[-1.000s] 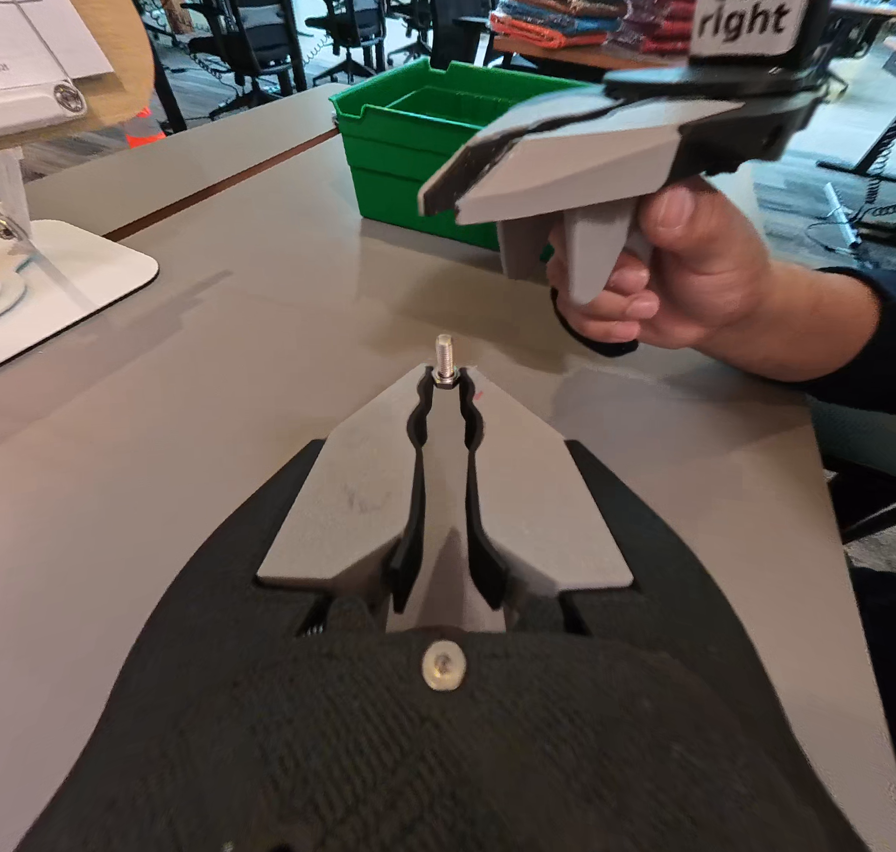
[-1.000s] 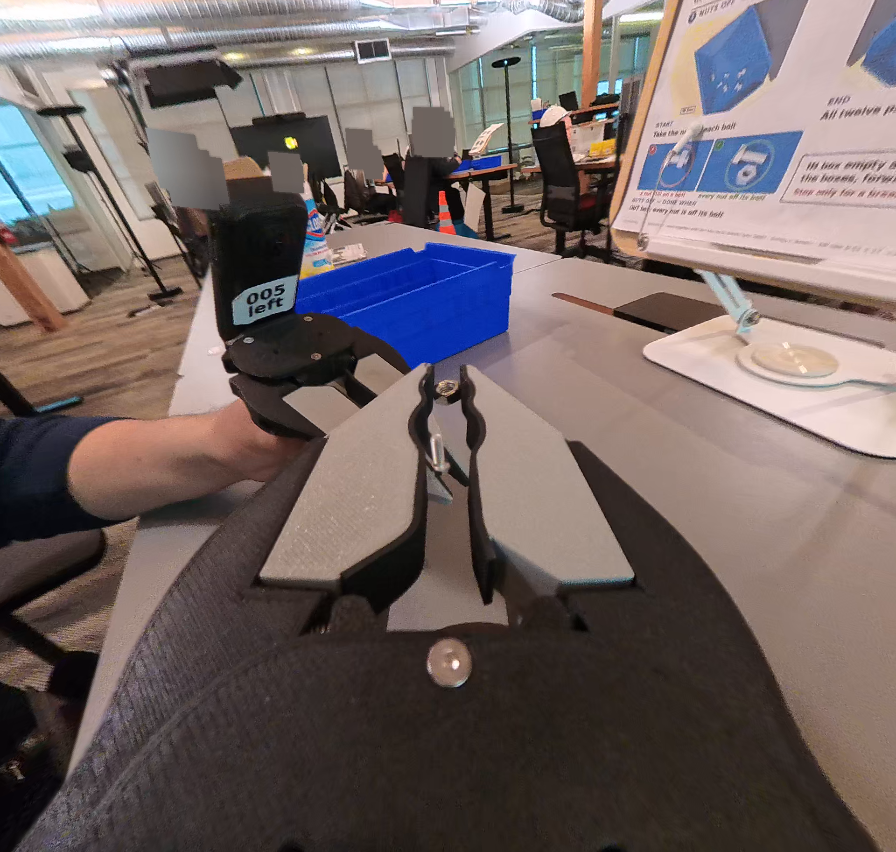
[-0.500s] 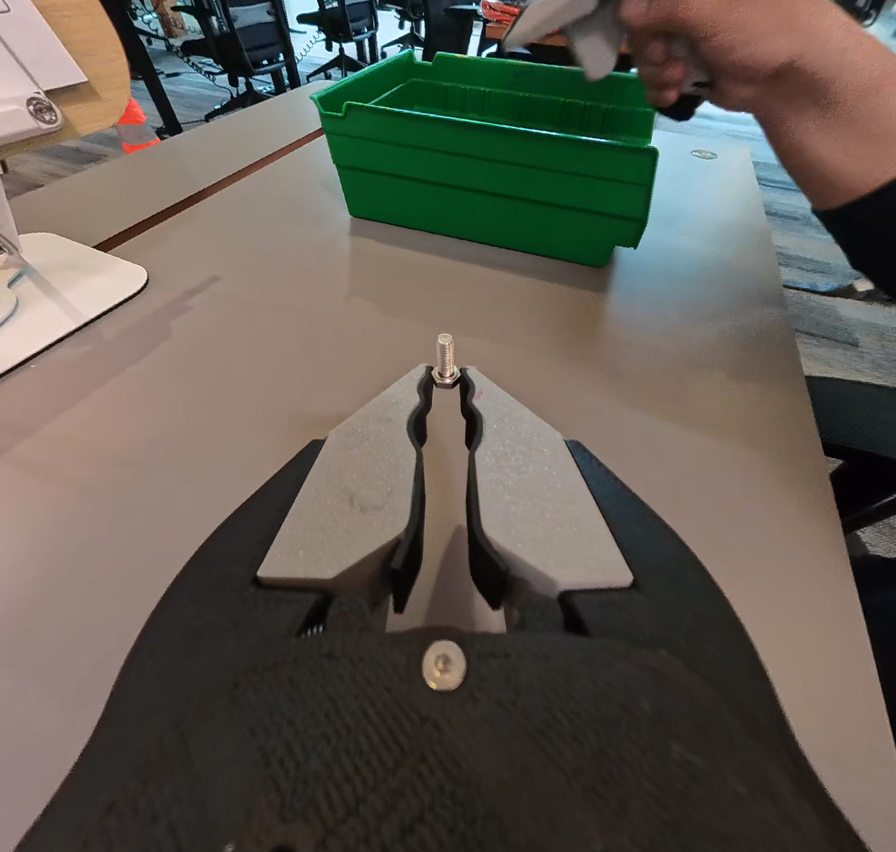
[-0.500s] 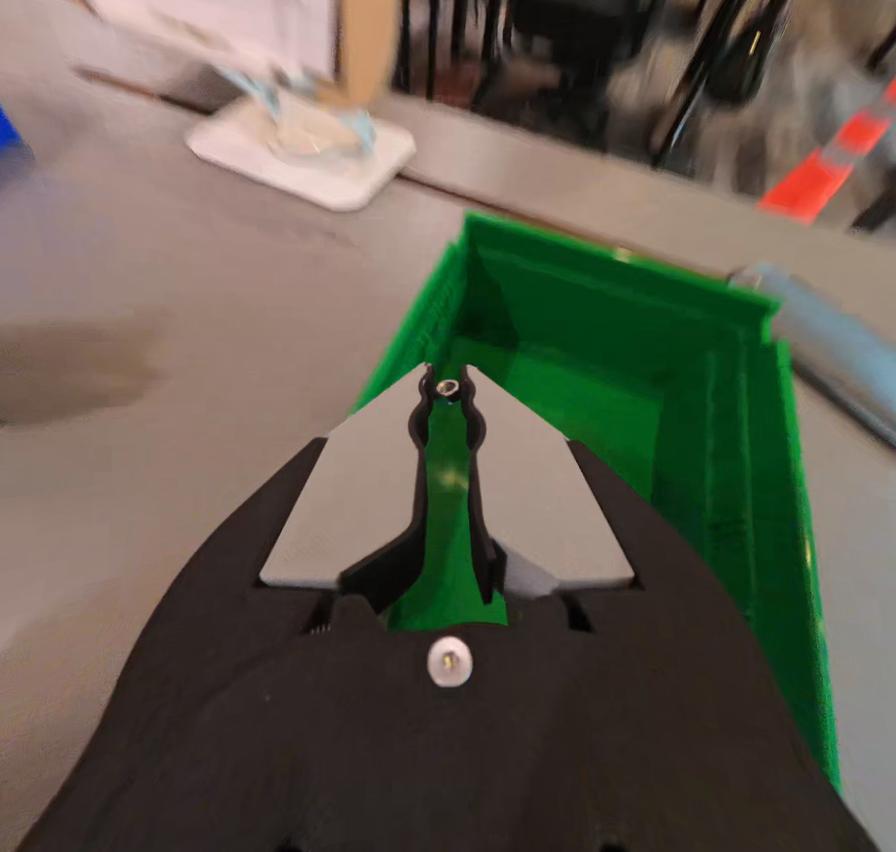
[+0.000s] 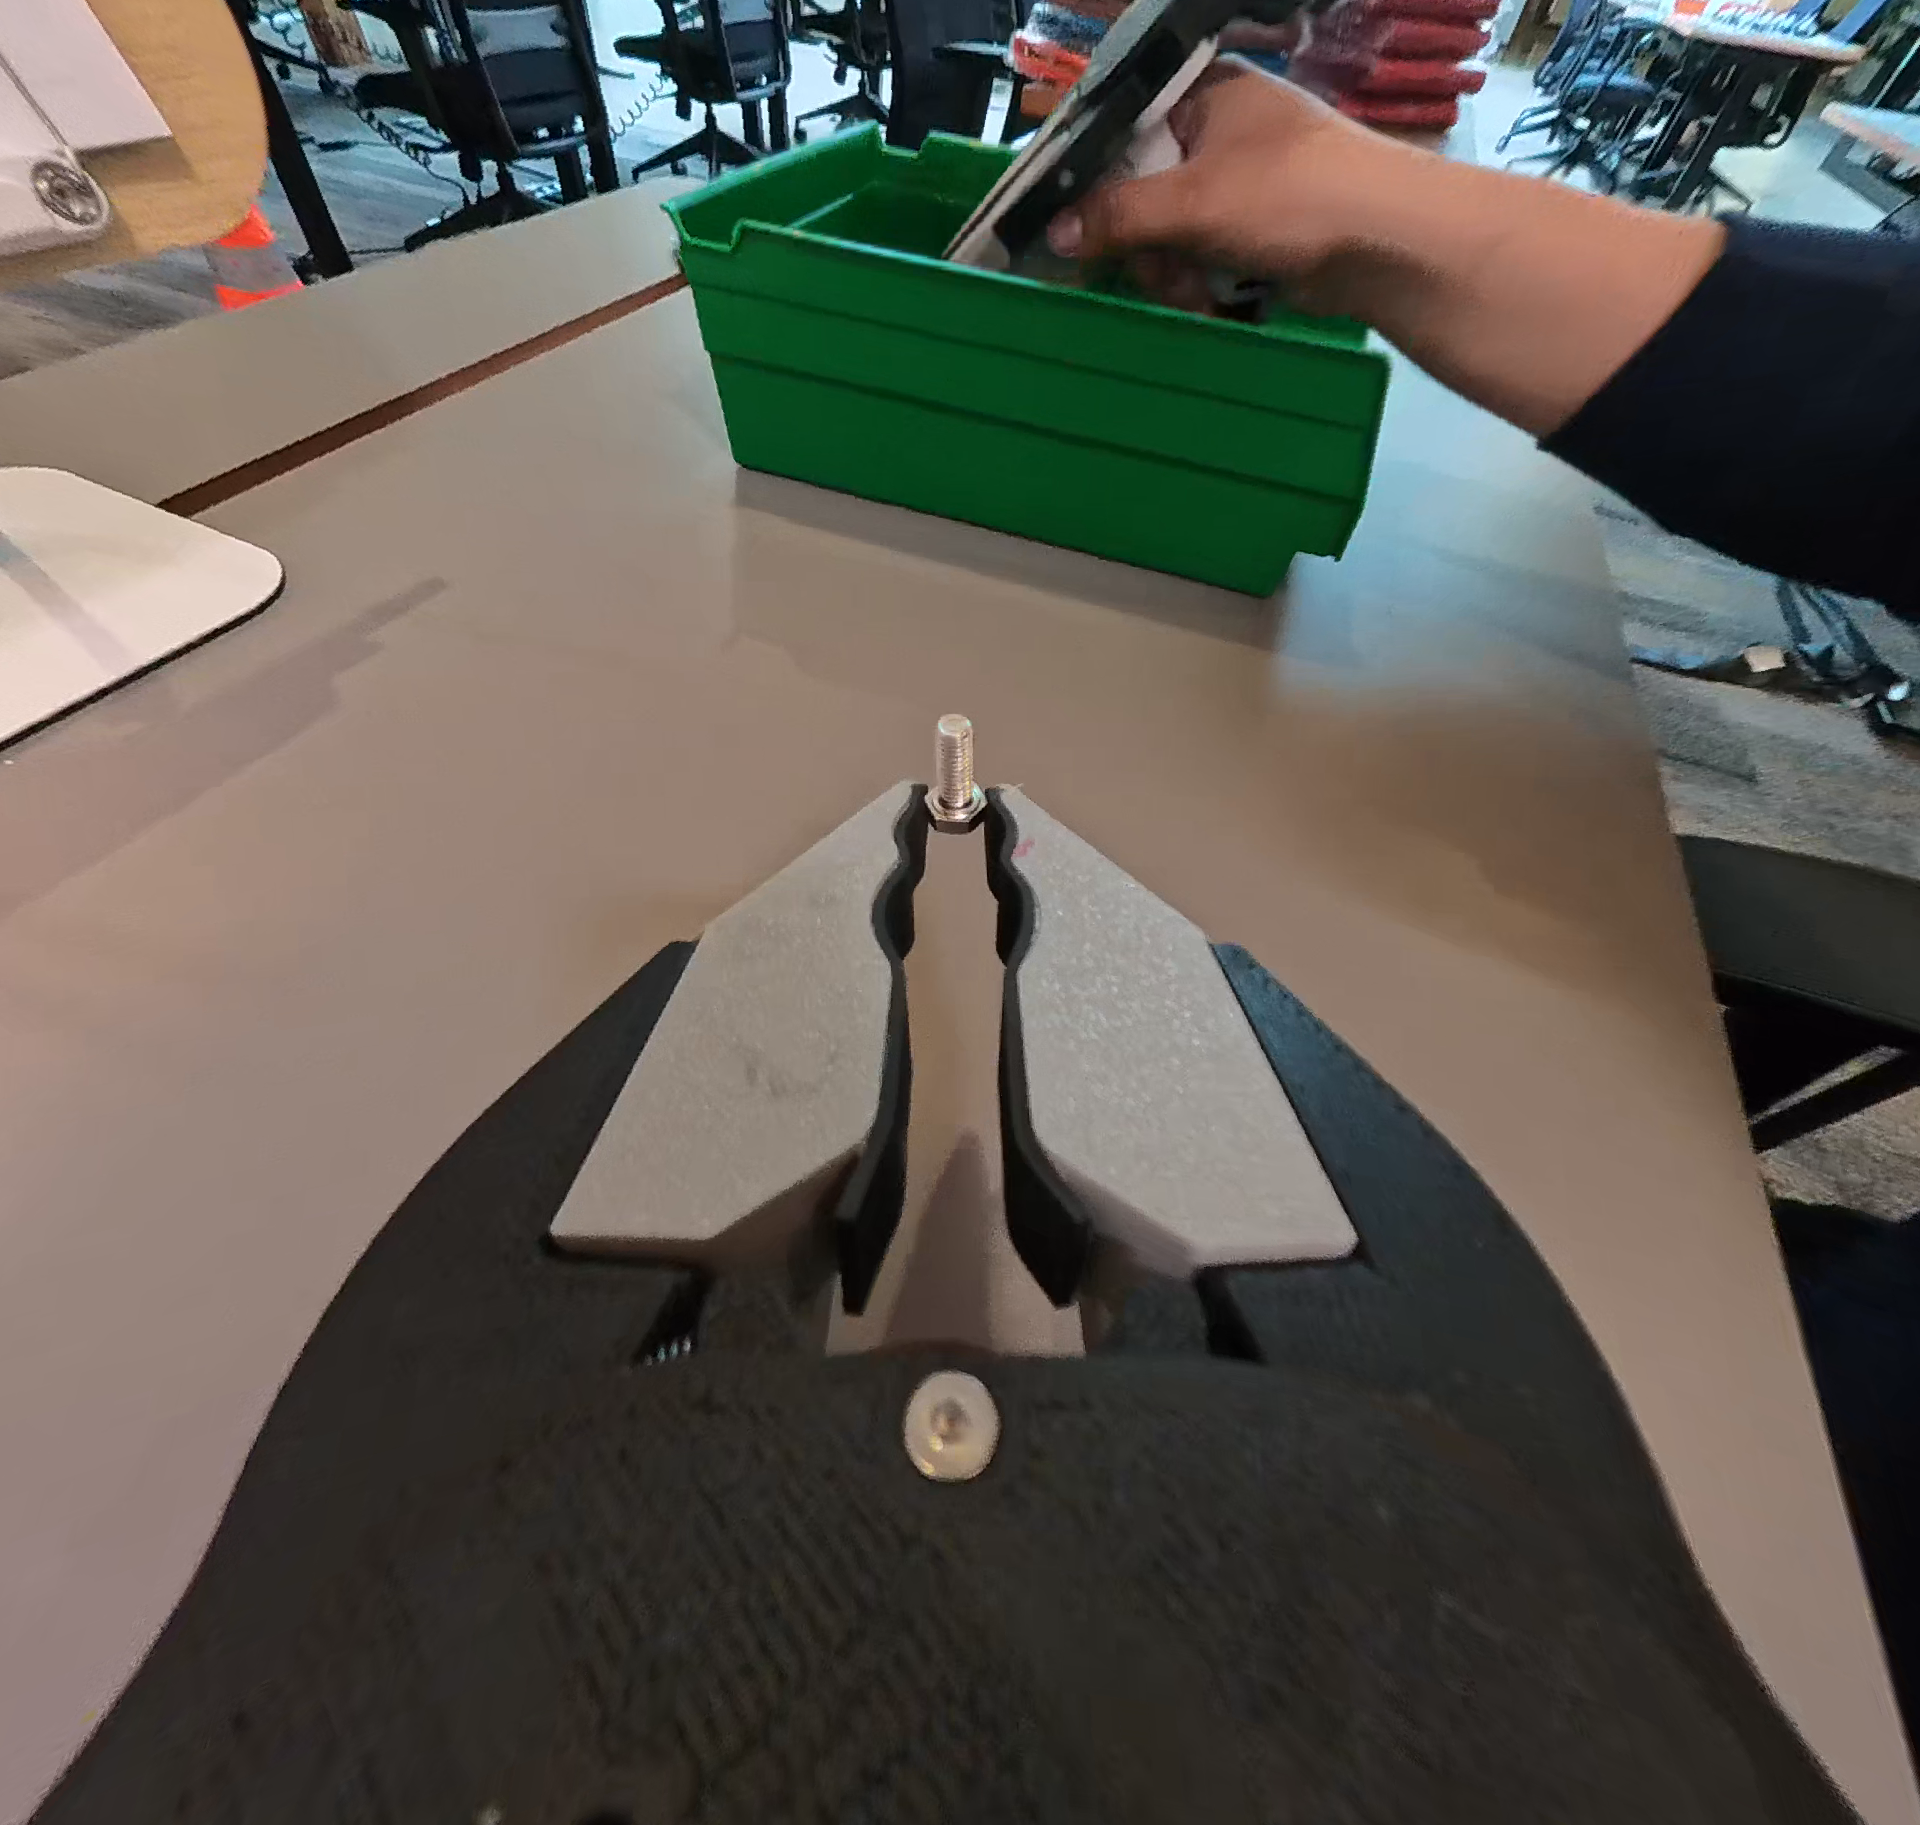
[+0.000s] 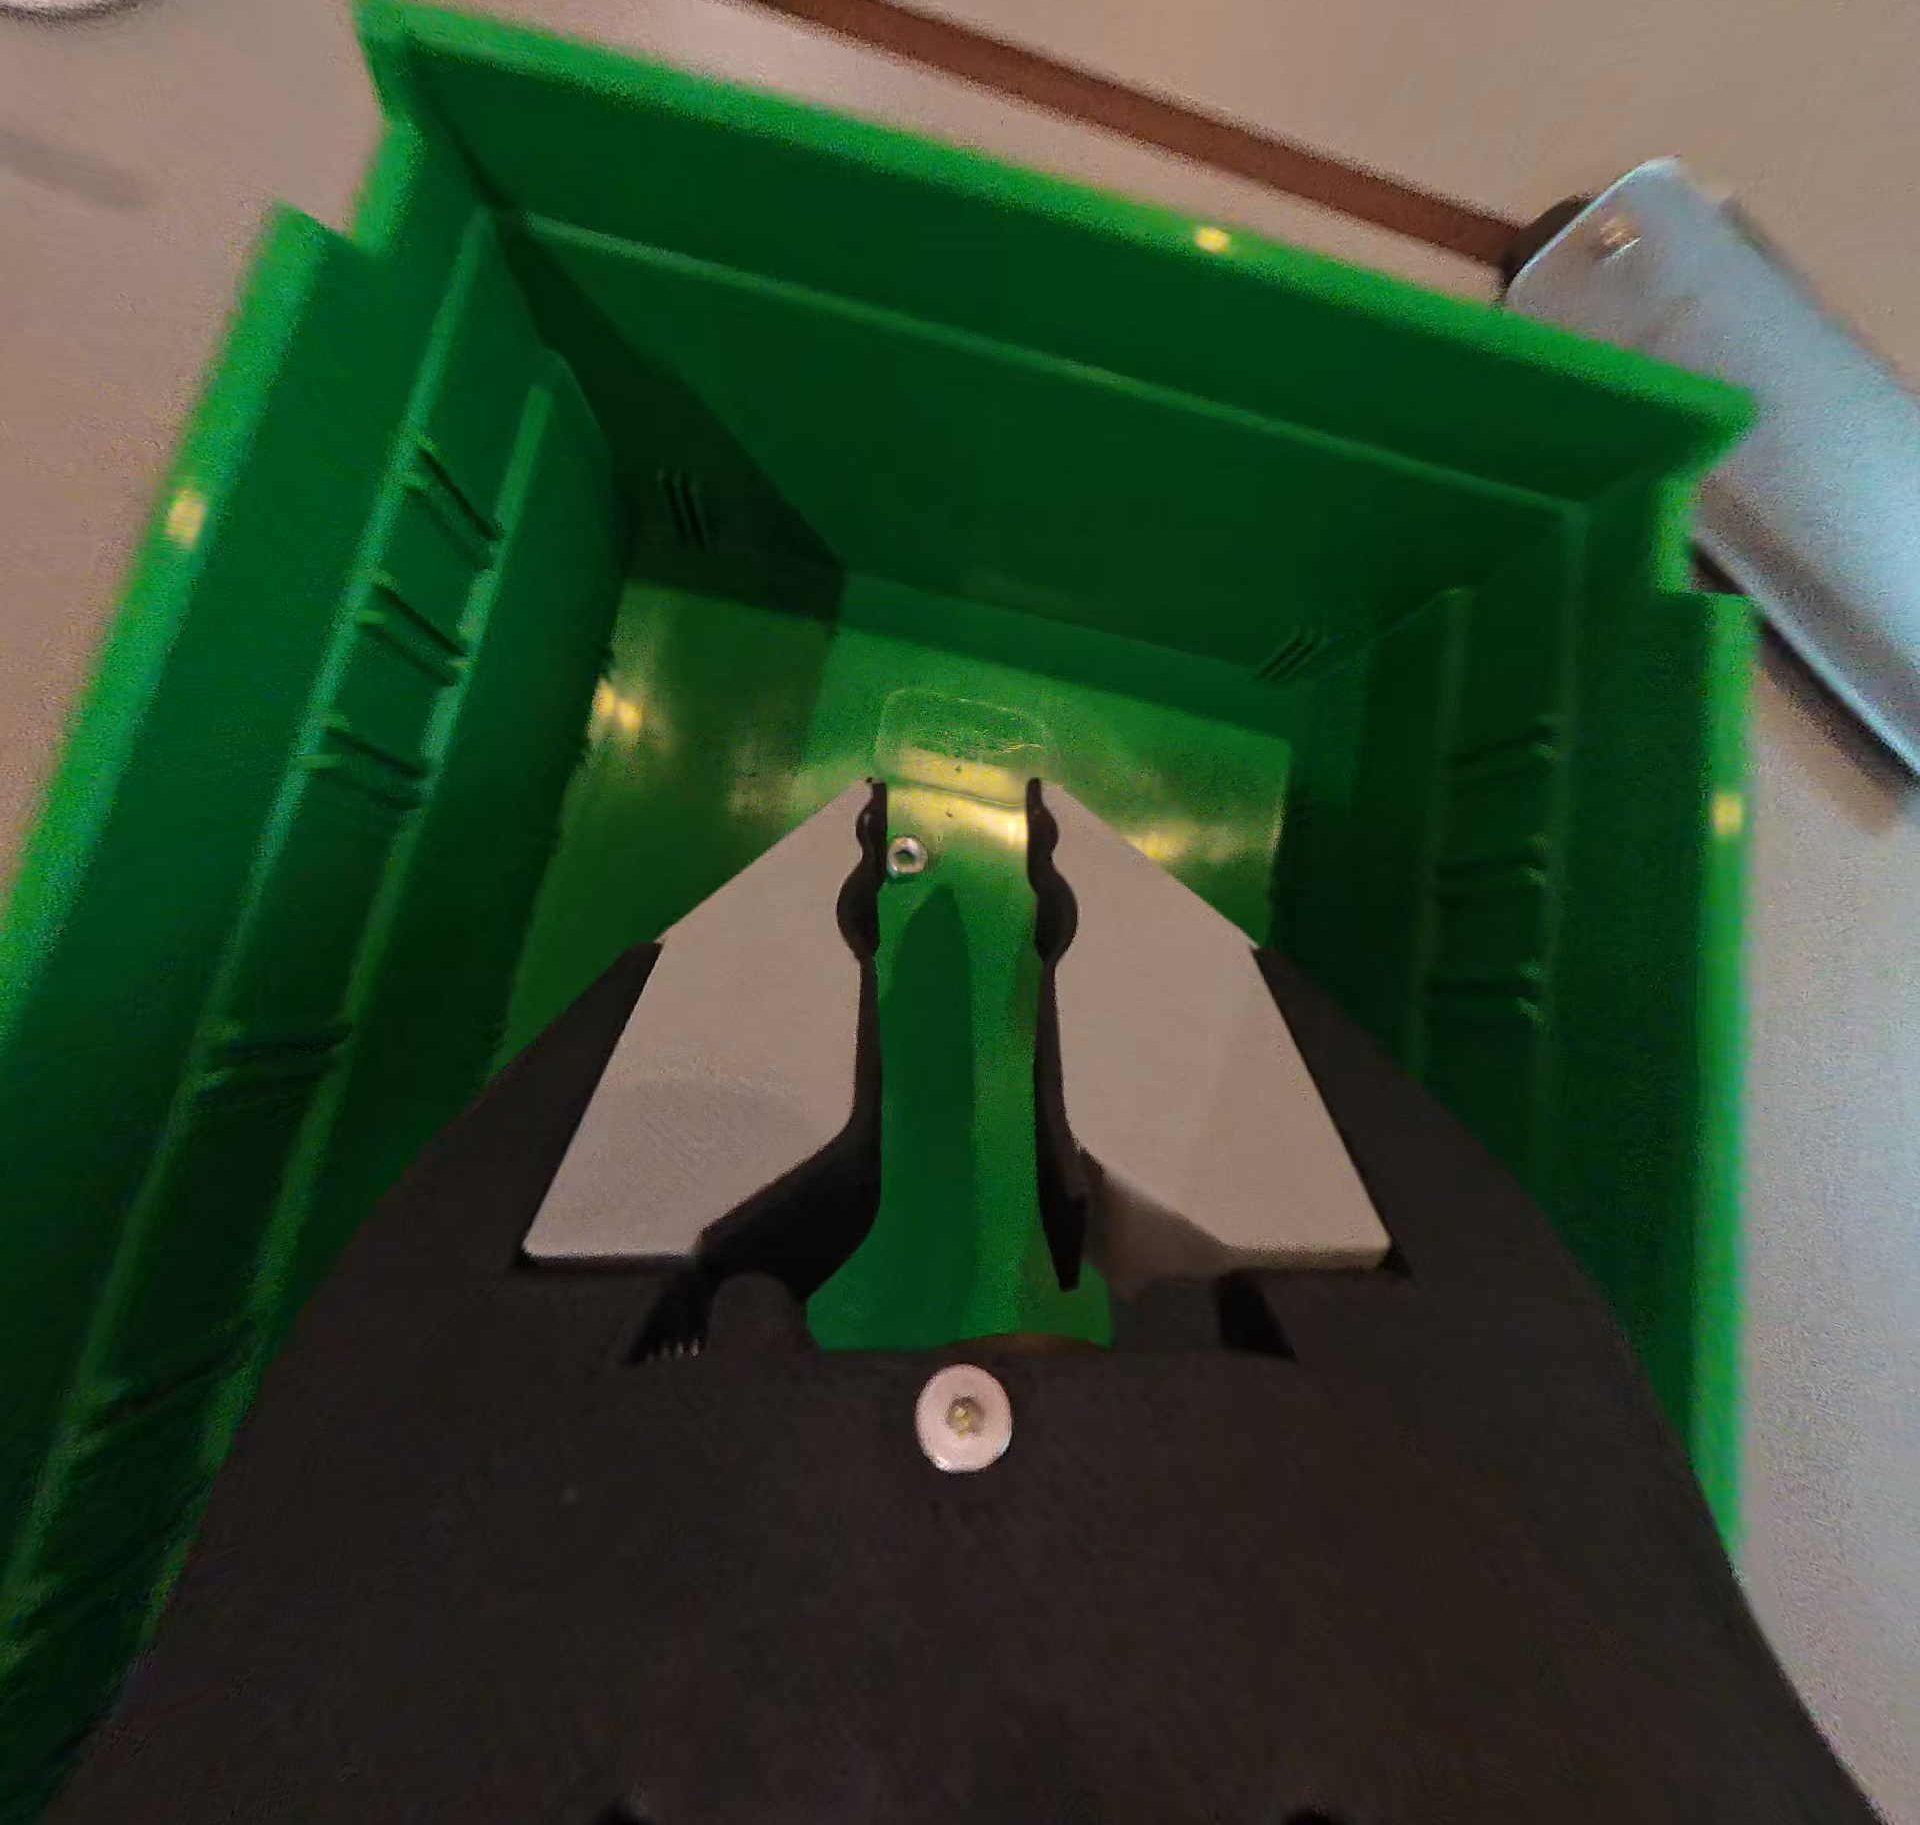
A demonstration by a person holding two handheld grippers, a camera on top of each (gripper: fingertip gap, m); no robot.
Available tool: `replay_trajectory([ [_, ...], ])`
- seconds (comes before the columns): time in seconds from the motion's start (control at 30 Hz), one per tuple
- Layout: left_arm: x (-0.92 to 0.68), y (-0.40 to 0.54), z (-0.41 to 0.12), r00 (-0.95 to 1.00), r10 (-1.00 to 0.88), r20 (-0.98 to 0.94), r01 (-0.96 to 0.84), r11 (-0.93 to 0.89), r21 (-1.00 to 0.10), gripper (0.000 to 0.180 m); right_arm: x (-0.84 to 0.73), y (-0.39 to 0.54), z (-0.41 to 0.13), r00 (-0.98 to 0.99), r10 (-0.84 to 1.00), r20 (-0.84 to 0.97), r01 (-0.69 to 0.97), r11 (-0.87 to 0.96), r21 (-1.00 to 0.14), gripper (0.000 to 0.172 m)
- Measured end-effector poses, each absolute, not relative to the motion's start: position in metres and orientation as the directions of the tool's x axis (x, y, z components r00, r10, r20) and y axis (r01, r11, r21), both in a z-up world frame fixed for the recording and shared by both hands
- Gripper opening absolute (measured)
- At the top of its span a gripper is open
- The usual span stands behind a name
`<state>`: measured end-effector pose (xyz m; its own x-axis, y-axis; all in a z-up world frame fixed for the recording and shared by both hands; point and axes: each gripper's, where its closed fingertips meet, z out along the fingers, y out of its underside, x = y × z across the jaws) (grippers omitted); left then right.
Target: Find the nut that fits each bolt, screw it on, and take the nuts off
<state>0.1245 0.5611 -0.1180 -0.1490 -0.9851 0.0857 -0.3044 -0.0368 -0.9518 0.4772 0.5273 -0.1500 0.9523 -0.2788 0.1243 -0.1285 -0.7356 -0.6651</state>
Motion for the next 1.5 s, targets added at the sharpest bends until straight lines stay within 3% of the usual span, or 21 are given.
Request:
replay_trajectory([
  [0.13, 0.122, 0.553, -0.104, -0.193, -0.976, 0.103, -0.251, -0.053, -0.966, 0.008, 0.428, 0.51, -0.065, 0.96, -0.251, 0.128, -0.033, -0.55, -0.834, 0.024],
  [0.23, 0.12, 0.54, -0.093, -0.265, -0.957, 0.121, -0.205, -0.066, -0.976, 0.008, 0.306, 0.504, -0.015, 0.996, 0.067, 0.051, 0.072, -0.37, -0.926, 0.013],
  [0.33, 0.117, 0.523, -0.082, -0.345, -0.935, 0.089, -0.144, -0.041, -0.989, 0.008, 0.17, 0.493, -0.027, 0.866, 0.465, -0.182, 0.034, -0.419, -0.908, 0.022],
  [0.47, 0.117, 0.513, -0.087, -0.362, -0.932, 0.012, -0.147, 0.044, -0.988, 0.008, 0.107, 0.512, -0.053, 0.84, 0.53, -0.114, 0.101, -0.359, -0.928, 0.017],
  [0.63, 0.12, 0.513, -0.098, -0.337, -0.941, -0.044, -0.187, 0.113, -0.976, 0.008, 0.092, 0.532, -0.078, 0.855, 0.504, -0.118, 0.09, -0.368, -0.925, 0.013],
  [0.67, 0.121, 0.515, -0.1, -0.324, -0.945, -0.051, -0.199, 0.121, -0.972, 0.008, 0.095, 0.535, -0.08, 0.869, 0.484, -0.105, 0.092, -0.366, -0.926, 0.005],
  [0.83, 0.123, 0.519, -0.098, -0.307, -0.952, 0.016, -0.196, 0.047, -0.979, 0.009, 0.105, 0.537, -0.078, 0.894, 0.441, -0.083, 0.075, -0.33, -0.941, 0.002],
  [0.9, 0.125, 0.527, -0.102, -0.272, -0.961, 0.054, -0.228, 0.01, -0.974, 0.011, 0.119, 0.535, -0.07, 0.92, 0.388, -0.056, 0.07, -0.302, -0.951, 0.002],
  [0.97, 0.127, 0.548, -0.111, -0.161, -0.986, 0.039, -0.277, 0.007, -0.961, 0.026, 0.147, 0.527, -0.054, 0.951, 0.31, -0.012, 0.077, -0.273, -0.959, 0.002],
  [1.03, 0.127, 0.559, -0.12, -0.108, -0.994, 0.024, -0.325, 0.012, -0.946, 0.025, 0.203, 0.511, -0.035, 0.982, 0.165, 0.088, 0.132, -0.282, -0.95, 0.002],
  [1.1, 0.127, 0.557, -0.124, -0.12, -0.991, 0.053, -0.346, -0.009, -0.938, 0.024, 0.278, 0.488, -0.029, 0.977, -0.014, 0.213, 0.192, -0.383, -0.903, 0.002],
  [1.17, 0.128, 0.55, -0.125, -0.147, -0.986, 0.077, -0.351, -0.02, -0.936, 0.024, 0.346, 0.465, -0.049, 0.957, -0.132, 0.258, 0.146, -0.55, -0.823, 0.002],
  [1.3, 0.13, 0.537, -0.131, -0.184, -0.983, 0.026, -0.375, 0.046, -0.926, 0.023, 0.387, 0.436, -0.117, 0.974, -0.142, 0.174, 0.005, -0.76, -0.65, 0.002],
  [1.33, 0.131, 0.536, -0.133, -0.185, -0.983, 0.005, -0.379, 0.067, -0.923, 0.023, 0.388, 0.433, -0.128, 0.975, -0.146, 0.166, -0.009, -0.776, -0.63, 0.003],
  [1.4, 0.132, 0.537, -0.138, -0.181, -0.983, -0.029, -0.391, 0.099, -0.915, 0.023, 0.39, 0.435, -0.134, 0.968, -0.185, 0.171, -0.033, -0.767, -0.641, 0.027],
  [1.5, 0.132, 0.541, -0.135, -0.155, -0.985, -0.078, -0.379, 0.132, -0.916, 0.026, 0.378, 0.444, -0.098, 0.95, -0.227, 0.216, 0.005, -0.677, -0.736, 0.039],
])
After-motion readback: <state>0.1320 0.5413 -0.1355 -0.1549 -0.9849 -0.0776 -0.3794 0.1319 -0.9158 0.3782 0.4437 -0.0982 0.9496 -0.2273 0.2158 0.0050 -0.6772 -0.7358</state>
